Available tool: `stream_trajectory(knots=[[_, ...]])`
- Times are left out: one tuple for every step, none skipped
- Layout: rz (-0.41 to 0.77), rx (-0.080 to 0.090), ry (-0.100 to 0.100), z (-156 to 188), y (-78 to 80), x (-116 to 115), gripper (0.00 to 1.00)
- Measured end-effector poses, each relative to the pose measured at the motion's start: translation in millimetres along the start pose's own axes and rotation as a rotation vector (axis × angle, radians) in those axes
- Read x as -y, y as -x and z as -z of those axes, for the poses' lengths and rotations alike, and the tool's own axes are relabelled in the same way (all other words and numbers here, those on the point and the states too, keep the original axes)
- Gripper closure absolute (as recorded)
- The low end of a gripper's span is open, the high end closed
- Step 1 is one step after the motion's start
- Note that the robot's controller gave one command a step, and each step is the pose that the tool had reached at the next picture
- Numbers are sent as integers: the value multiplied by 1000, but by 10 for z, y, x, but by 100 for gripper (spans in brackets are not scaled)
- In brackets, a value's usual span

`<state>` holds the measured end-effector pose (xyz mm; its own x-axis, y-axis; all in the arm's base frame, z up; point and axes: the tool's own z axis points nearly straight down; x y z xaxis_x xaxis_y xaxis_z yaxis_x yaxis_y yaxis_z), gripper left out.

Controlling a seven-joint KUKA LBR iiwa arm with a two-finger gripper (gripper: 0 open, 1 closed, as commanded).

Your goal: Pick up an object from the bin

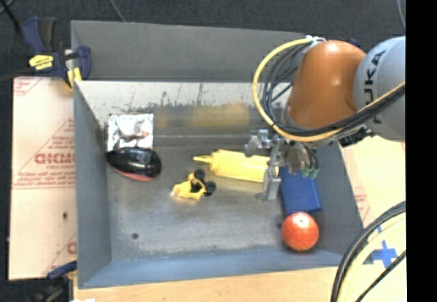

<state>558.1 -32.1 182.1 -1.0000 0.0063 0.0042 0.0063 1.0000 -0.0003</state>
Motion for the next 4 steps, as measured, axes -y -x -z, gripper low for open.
stream_trajectory(knots=[[1, 8, -1, 46, 16, 1, 0], [-29, 11, 1, -580, 297, 88, 0], [35, 8, -1, -755, 526, 166, 0], [-98, 16, 1, -467, 525, 135, 0]])
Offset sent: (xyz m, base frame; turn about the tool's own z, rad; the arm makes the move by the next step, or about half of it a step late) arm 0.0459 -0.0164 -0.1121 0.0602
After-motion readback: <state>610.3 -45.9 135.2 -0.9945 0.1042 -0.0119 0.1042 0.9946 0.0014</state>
